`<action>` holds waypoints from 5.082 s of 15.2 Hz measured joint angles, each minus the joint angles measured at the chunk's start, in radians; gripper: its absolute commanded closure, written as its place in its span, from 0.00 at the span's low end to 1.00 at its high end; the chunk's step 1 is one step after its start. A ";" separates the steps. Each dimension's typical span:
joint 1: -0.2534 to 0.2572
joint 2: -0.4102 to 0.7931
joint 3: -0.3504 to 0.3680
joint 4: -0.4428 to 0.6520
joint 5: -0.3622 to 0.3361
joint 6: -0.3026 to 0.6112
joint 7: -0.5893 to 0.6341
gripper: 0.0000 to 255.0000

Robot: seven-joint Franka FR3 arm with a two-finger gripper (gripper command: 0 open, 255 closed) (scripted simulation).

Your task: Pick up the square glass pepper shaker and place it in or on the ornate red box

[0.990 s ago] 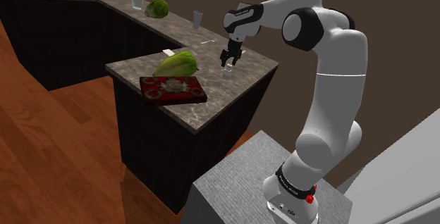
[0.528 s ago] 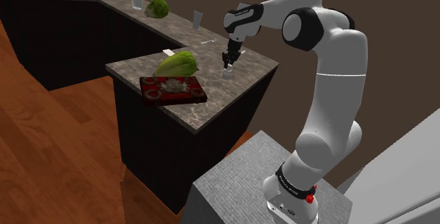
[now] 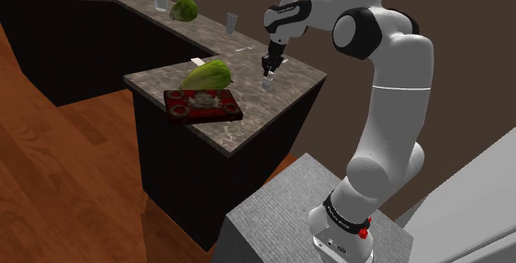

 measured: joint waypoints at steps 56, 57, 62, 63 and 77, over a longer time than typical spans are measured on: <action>0.420 -0.219 0.206 -0.036 -0.110 -0.174 0.648 1.00; 0.419 -0.222 0.205 -0.053 -0.110 -0.160 0.647 1.00; 0.419 -0.218 0.205 -0.116 -0.110 -0.092 0.646 1.00; 0.419 -0.214 0.206 -0.123 -0.110 -0.082 0.647 1.00; 0.420 -0.190 0.207 -0.190 -0.109 0.009 0.648 0.00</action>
